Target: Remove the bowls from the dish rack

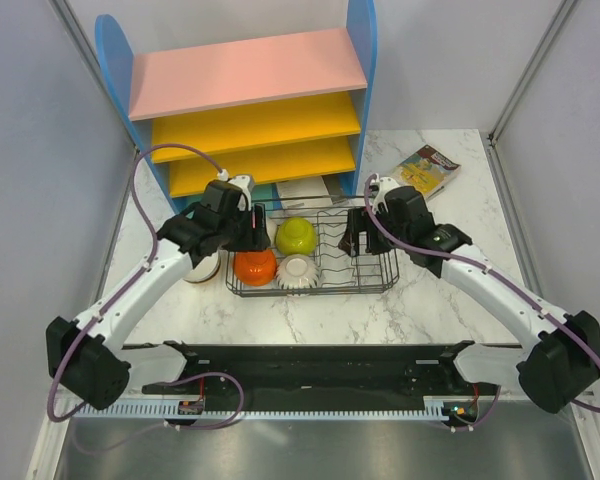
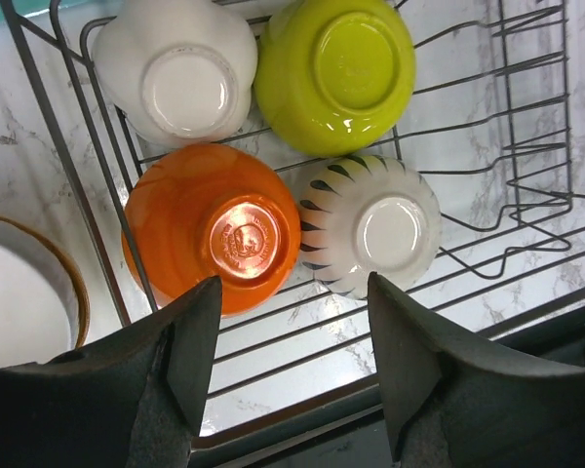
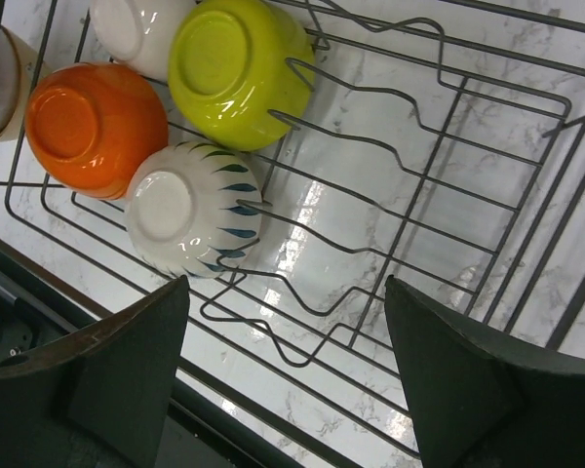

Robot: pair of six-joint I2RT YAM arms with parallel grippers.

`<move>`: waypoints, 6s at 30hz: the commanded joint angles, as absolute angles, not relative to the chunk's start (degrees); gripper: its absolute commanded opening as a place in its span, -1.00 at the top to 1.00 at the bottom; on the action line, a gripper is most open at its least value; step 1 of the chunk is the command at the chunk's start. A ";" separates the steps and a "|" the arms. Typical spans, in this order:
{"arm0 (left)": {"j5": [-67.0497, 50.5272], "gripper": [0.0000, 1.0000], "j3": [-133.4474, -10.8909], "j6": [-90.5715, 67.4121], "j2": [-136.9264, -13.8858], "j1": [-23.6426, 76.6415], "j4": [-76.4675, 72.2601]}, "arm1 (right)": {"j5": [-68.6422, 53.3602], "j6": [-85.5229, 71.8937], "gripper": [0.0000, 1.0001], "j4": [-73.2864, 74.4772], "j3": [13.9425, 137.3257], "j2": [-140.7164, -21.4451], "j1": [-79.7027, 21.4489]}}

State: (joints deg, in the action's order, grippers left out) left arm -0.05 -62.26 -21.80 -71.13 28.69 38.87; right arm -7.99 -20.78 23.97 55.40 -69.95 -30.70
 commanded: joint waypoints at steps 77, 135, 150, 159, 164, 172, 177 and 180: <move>11.42 -0.50 -52.04 -42.18 -72.26 31.11 47.11 | -9.40 -30.50 -0.51 26.81 43.34 -73.56 -33.31; 12.92 -0.97 -47.90 -58.72 -82.44 34.72 40.79 | -15.21 -36.91 -0.43 24.61 35.86 -64.86 -33.31; 12.66 -0.99 -42.98 -58.01 -88.77 36.39 34.81 | -15.73 -37.09 -0.42 24.26 36.04 -64.95 -33.31; 10.02 -0.99 -44.38 -56.69 -87.28 36.39 35.06 | -15.82 -37.18 -0.42 24.17 36.12 -65.30 -33.31; 10.81 -0.95 -45.35 -54.94 -84.56 36.56 35.95 | -16.00 -37.27 -0.43 23.73 36.21 -65.57 -33.31; 10.46 -0.92 -48.16 -50.54 -76.48 39.02 37.09 | -16.00 -37.27 -0.43 23.38 36.56 -66.27 -33.31; 15.46 -0.94 -47.72 -48.43 -73.83 39.02 37.18 | -16.26 -37.53 -0.42 22.76 36.74 -66.62 -33.31; 17.57 -0.96 -48.60 -48.60 -75.32 39.02 40.33 | -16.61 -37.44 -0.42 22.76 36.91 -66.53 -33.31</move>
